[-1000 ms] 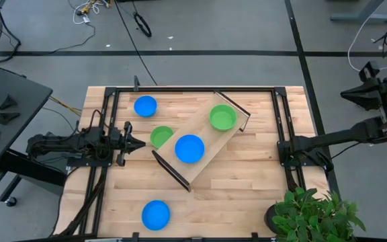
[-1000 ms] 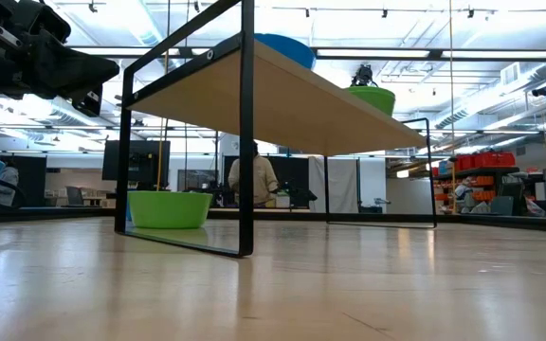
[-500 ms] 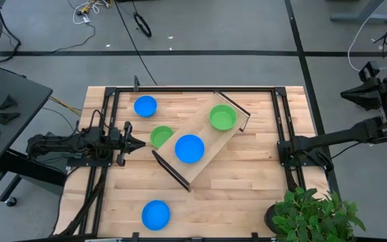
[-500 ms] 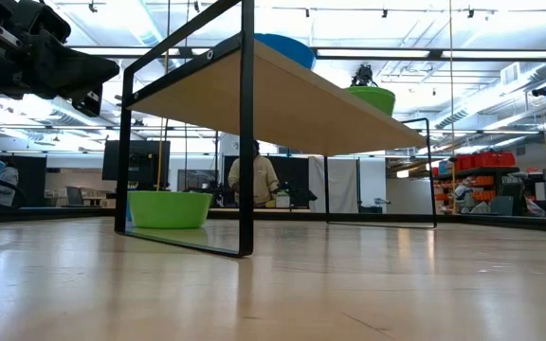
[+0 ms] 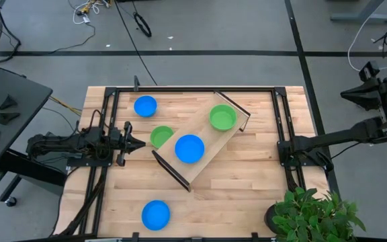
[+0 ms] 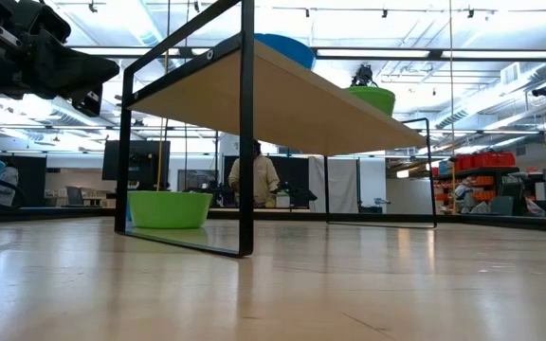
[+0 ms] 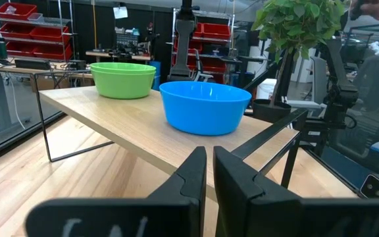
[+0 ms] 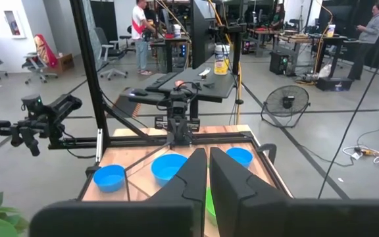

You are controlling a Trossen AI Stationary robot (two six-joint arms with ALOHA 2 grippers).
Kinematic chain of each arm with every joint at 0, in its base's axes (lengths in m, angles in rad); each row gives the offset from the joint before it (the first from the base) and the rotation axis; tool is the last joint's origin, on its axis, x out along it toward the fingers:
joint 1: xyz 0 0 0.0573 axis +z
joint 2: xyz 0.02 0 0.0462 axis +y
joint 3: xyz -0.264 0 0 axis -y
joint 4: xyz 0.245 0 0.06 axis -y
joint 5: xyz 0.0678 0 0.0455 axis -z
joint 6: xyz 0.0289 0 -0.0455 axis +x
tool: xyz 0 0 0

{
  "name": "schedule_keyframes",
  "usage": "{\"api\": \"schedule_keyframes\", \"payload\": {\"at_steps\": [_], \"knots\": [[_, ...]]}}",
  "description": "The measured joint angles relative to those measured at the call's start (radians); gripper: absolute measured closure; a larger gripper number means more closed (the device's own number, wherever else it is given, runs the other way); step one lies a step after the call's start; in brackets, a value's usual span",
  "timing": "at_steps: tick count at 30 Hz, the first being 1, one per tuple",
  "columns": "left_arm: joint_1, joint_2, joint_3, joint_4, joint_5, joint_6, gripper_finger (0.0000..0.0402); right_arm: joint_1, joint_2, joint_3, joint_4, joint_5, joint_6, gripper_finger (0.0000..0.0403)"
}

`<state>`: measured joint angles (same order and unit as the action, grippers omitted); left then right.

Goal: Pick & Place Mini bowls
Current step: Stack the bottom blue bowl on top of the blue bowl on the shelf

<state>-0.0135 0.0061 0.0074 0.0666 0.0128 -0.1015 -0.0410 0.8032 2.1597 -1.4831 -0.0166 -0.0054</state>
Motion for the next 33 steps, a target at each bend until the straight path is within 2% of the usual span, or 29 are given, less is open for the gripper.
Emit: {"api": "schedule_keyframes", "payload": {"at_steps": [6,17,33], "knots": [[0.0,0.0,0.0,0.0,0.0,0.0,0.0369,0.0,0.0,0.0,-0.092,0.0,-0.016,0.038],[0.0,0.0,0.0,0.0,0.0,0.0,0.0369,0.0,0.001,-0.015,-0.088,0.0,-0.066,0.038],[0.0,0.0,0.0,0.0,0.0,0.0,0.0369,0.0,0.001,-0.015,-0.088,0.0,-0.057,0.038]]}}
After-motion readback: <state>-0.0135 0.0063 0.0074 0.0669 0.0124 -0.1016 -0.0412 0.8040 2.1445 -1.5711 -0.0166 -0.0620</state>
